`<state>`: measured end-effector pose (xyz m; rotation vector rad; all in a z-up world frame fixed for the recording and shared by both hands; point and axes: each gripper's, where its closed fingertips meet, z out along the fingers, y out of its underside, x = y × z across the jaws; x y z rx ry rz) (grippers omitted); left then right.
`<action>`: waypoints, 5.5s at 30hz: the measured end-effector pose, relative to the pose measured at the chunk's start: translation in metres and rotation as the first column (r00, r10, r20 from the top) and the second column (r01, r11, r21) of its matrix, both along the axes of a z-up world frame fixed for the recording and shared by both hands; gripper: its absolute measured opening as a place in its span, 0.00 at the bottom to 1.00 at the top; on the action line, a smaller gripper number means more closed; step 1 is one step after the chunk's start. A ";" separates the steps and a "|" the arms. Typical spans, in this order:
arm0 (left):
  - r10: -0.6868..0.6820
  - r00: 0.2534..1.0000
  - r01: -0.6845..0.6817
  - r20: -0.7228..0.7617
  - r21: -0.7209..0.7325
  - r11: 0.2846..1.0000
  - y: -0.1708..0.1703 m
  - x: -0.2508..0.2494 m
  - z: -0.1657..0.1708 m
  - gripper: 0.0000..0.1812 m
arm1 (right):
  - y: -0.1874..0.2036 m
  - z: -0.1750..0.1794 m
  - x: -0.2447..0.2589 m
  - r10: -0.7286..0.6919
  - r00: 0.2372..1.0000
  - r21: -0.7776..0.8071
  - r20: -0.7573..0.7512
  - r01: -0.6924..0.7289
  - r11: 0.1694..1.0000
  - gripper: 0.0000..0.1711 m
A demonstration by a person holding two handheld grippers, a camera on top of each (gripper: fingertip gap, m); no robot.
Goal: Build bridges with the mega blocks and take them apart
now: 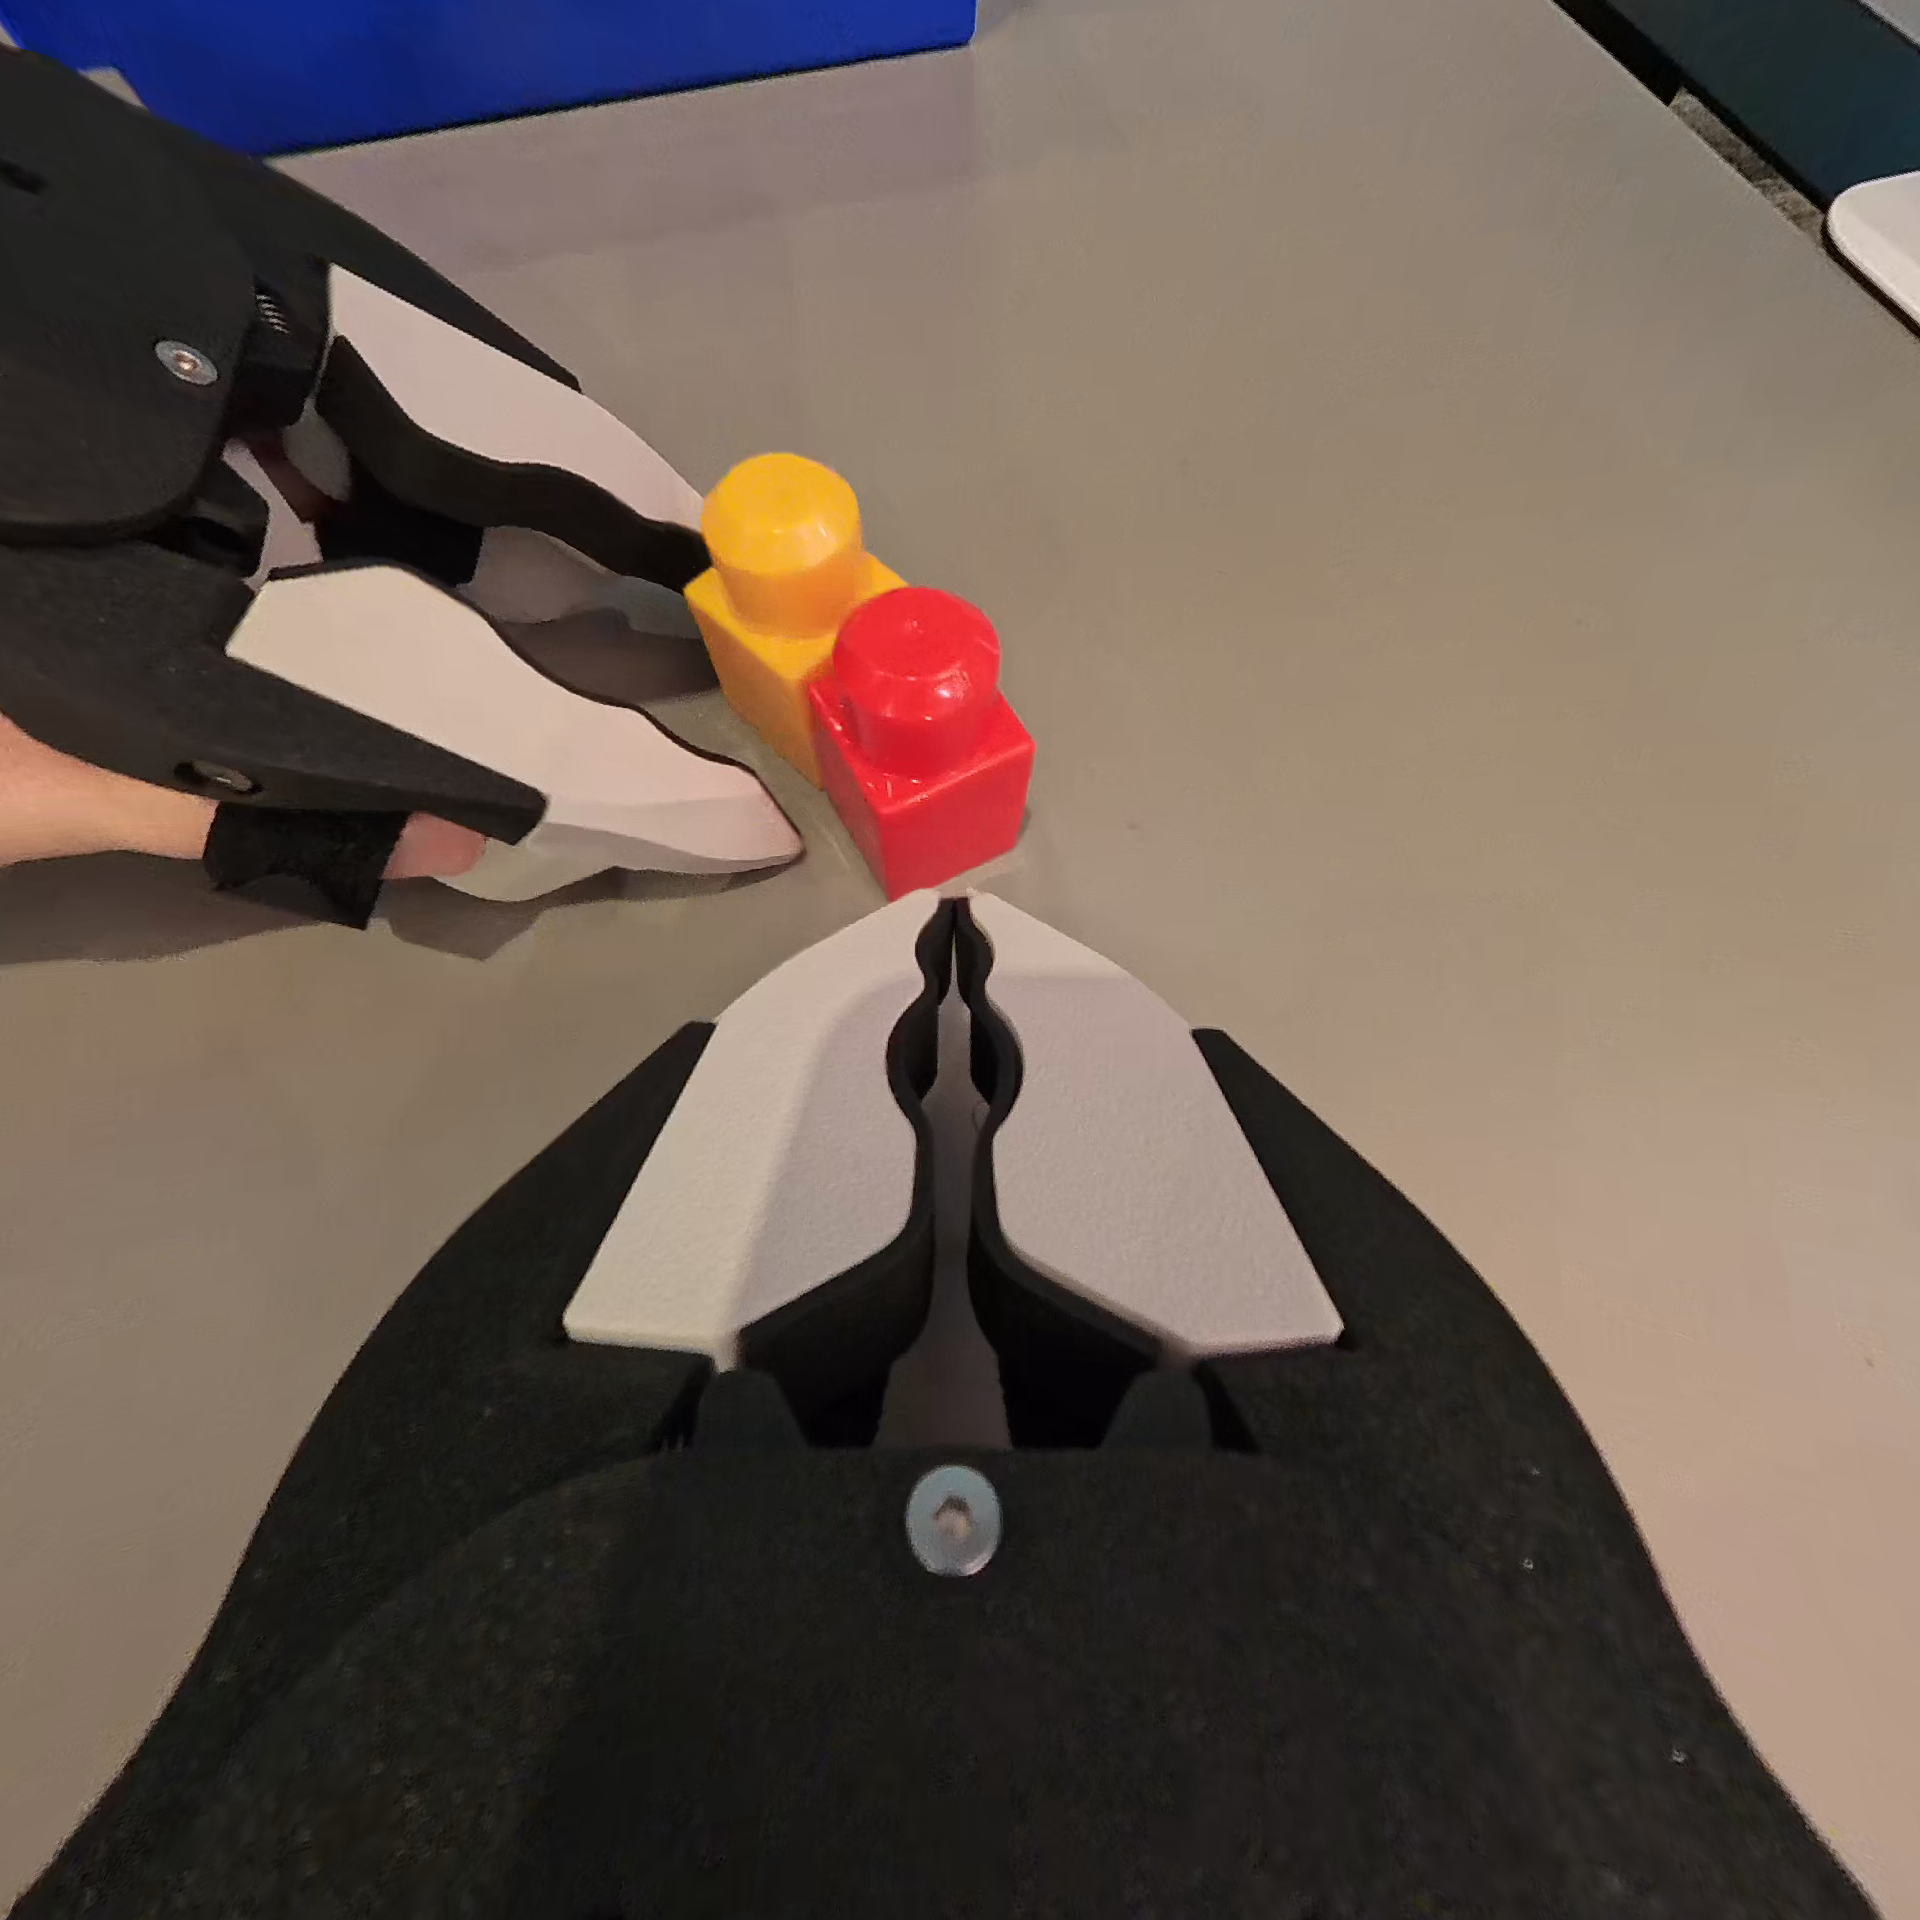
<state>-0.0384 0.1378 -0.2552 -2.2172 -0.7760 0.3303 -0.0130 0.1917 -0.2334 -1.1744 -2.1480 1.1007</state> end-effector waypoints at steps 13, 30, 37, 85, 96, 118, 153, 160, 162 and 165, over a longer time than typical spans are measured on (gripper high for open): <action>-0.222 0.975 0.222 0.005 -0.006 0.975 0.001 0.004 0.000 0.36 | 0.003 -0.007 -0.025 -0.018 0.999 -0.022 0.050 0.019 1.000 0.00; -0.502 0.865 0.502 0.013 -0.015 0.864 0.003 0.000 -0.002 0.44 | -0.025 -0.018 -0.015 -0.012 0.996 0.047 0.094 0.008 0.999 0.00; -0.471 0.881 0.470 0.056 0.030 0.882 -0.007 -0.001 0.000 0.55 | -0.048 -0.019 -0.010 0.016 0.995 0.044 0.102 -0.021 0.999 0.00; -0.150 0.989 0.150 0.012 -0.019 0.988 -0.006 -0.016 -0.003 0.53 | 0.044 0.040 -0.026 -0.182 0.976 -0.047 -0.116 0.178 0.983 0.00; -0.140 0.990 0.140 0.005 -0.011 0.990 -0.007 -0.020 -0.001 0.44 | 0.048 0.037 -0.024 -0.183 0.978 -0.054 -0.097 0.179 0.982 0.00; -0.305 0.952 0.305 0.006 -0.016 0.952 0.005 -0.026 -0.002 0.47 | 0.014 0.022 -0.021 -0.045 0.998 -0.036 -0.041 0.044 0.998 0.00; -0.443 0.896 0.443 0.014 -0.020 0.896 0.000 -0.015 -0.002 0.50 | -0.034 -0.001 -0.055 0.160 0.971 -0.174 0.176 -0.129 0.976 0.00; -0.454 0.891 0.454 0.014 -0.021 0.891 0.000 -0.015 -0.002 0.50 | -0.039 0.001 -0.034 0.185 0.949 -0.263 0.254 -0.117 0.958 0.00; -0.462 0.887 0.462 0.014 -0.021 0.886 0.001 -0.015 -0.002 0.50 | -0.046 -0.002 -0.033 0.213 0.939 -0.287 0.270 -0.132 0.949 0.00; -0.483 0.875 0.484 0.015 -0.022 0.875 0.001 -0.013 -0.002 0.51 | -0.051 -0.007 -0.032 0.229 0.932 -0.274 0.280 -0.151 0.950 0.00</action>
